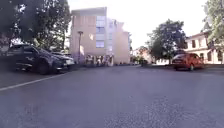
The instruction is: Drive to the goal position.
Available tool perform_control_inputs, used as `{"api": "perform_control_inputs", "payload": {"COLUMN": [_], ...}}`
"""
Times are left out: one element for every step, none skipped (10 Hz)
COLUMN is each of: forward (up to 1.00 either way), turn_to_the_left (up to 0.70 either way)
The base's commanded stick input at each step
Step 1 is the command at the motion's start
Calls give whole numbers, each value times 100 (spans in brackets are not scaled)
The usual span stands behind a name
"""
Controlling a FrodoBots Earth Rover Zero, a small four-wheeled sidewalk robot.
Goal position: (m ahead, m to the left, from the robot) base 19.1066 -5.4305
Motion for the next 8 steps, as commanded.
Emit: {"api": "perform_control_inputs", "payload": {"forward": [70,70,70,70,70,70,70,70], "turn_to_the_left": [0,0,0,0,0,0,0,0]}}
